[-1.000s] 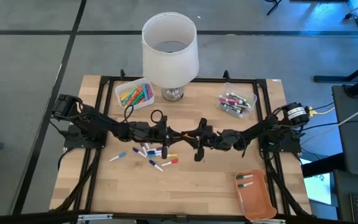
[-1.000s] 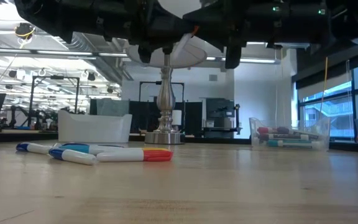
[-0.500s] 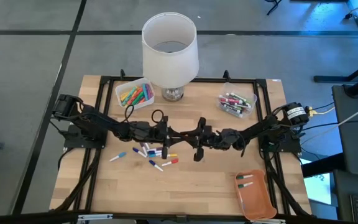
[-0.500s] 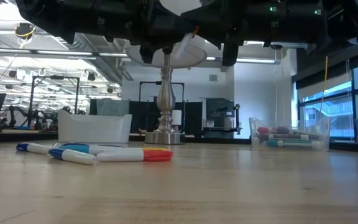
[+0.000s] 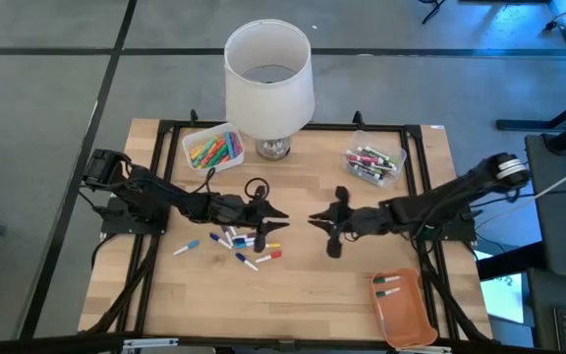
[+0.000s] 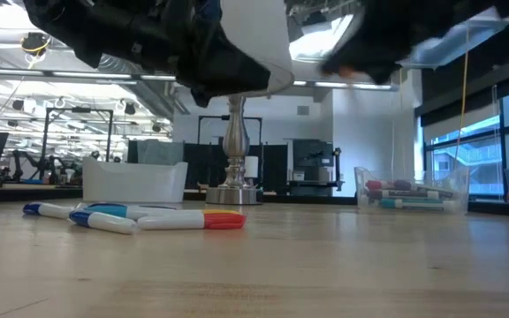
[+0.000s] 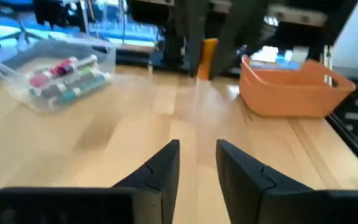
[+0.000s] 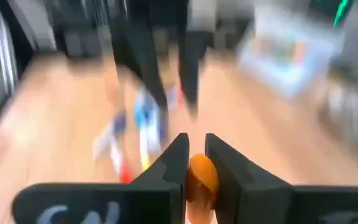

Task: Pick & Place Markers
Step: Put the light orange mini marker into the orange bin, then put the red mini marker into the orange bin

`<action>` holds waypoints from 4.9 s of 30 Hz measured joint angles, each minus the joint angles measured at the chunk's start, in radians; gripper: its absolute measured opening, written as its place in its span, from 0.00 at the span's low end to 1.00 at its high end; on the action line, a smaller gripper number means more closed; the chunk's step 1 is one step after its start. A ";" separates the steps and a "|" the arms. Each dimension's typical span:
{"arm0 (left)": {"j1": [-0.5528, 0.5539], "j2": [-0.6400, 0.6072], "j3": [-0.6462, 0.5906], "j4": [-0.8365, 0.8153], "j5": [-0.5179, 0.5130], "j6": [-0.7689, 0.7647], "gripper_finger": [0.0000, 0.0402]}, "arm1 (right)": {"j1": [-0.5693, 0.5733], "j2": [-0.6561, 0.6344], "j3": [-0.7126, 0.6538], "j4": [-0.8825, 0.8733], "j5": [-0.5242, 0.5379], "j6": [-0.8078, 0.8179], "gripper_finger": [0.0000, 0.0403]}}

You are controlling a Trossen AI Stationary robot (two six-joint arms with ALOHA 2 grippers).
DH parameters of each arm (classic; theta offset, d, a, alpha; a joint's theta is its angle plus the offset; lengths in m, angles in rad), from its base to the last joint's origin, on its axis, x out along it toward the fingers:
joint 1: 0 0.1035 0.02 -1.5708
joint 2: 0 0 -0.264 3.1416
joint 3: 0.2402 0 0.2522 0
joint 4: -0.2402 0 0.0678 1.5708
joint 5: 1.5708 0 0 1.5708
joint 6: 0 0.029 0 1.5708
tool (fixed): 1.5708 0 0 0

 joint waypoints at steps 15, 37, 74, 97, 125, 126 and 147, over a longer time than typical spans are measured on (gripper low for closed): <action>-0.023 0.000 -0.001 -0.174 -0.017 0.017 0.33 | 0.351 -0.081 0.314 -0.980 -0.344 0.731 0.10; -0.069 0.001 0.043 -0.282 0.087 0.051 0.44 | 0.564 -0.073 0.253 -1.007 -0.383 0.978 0.39; -0.097 -0.002 -0.059 -0.779 -0.152 -0.284 0.19 | 0.272 -0.073 0.256 -1.004 -0.436 0.786 0.39; -0.023 0.005 0.084 0.187 -0.316 -0.210 0.11 | 0.171 0.024 0.055 0.049 0.090 0.195 0.39; -0.089 0.259 0.086 0.730 -0.336 -0.242 0.10 | 0.002 0.201 -0.112 0.826 -0.024 0.040 0.39; -0.089 0.259 0.086 0.730 -0.336 -0.243 0.10 | 0.002 0.201 -0.112 0.826 -0.024 0.040 0.39; -0.093 0.259 0.087 0.725 -0.302 -0.201 0.10 | 0.056 0.201 -0.112 0.804 0.187 -0.029 0.39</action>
